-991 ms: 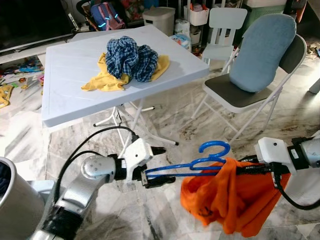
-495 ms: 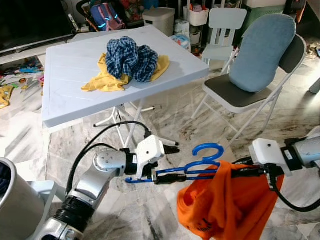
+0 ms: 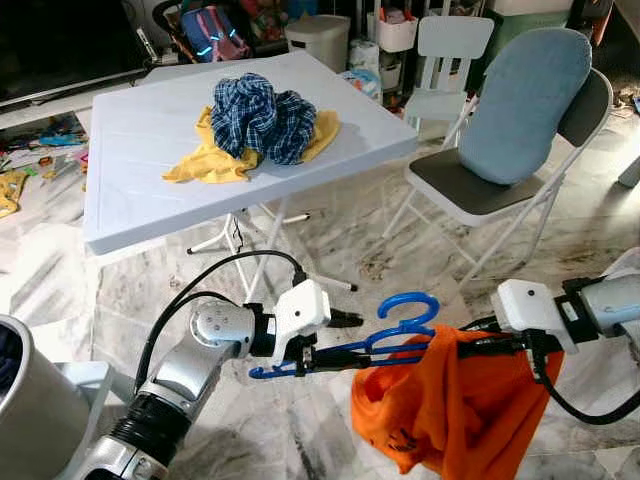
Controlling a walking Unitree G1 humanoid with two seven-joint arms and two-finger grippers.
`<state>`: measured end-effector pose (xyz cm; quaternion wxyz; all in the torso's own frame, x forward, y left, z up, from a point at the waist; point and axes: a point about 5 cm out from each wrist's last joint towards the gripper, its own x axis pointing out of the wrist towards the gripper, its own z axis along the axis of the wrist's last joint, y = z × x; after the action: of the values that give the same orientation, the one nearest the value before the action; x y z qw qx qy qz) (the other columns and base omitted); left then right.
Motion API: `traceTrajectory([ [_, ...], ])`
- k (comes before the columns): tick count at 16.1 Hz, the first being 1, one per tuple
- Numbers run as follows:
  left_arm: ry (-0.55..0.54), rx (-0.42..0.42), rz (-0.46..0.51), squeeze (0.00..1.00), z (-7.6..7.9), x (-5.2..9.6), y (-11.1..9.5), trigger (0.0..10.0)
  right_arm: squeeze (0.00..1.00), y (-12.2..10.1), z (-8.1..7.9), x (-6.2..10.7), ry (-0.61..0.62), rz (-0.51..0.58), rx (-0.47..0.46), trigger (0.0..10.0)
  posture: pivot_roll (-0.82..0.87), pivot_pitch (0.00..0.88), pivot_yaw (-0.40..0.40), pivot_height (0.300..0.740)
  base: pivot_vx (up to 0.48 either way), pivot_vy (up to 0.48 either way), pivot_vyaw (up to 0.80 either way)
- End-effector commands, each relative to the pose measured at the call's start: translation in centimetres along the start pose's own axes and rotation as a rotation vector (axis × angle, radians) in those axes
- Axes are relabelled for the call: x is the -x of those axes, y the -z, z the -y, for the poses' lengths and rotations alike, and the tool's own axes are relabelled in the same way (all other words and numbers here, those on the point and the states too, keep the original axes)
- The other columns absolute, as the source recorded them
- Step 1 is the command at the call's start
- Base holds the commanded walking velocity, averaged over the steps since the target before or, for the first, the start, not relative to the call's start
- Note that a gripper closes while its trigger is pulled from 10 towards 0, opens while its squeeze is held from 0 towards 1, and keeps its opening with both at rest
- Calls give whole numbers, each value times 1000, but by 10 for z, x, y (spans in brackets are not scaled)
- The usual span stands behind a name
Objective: Hang hanger
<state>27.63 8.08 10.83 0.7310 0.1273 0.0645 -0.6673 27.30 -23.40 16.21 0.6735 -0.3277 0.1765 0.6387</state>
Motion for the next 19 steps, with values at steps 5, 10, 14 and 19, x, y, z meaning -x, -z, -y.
traceTrajectory([
  [5, -44, -24, -86, 0, -11, 5, 12, 0, 0, -28, 24, -3, 150, 116, 115, 10000, -254, 0, 79, 740, 0, 0, 0],
  [10, -99, -32, -110, 0, -19, 9, 20, 0, 0, -34, 33, -5, 212, 135, 146, 10000, -254, 0, 75, 740, 0, 0, 0],
  [14, -113, -19, -112, 0, -18, 10, 28, 0, 0, -35, 40, -7, 251, 140, 171, 10000, -251, 0, 71, 740, 0, 0, 0],
  [19, -155, 5, -99, 0, -19, 12, 33, 0, 0, -31, 45, -6, 293, 114, 178, 10000, -248, 0, 66, 740, 0, 0, 0],
])
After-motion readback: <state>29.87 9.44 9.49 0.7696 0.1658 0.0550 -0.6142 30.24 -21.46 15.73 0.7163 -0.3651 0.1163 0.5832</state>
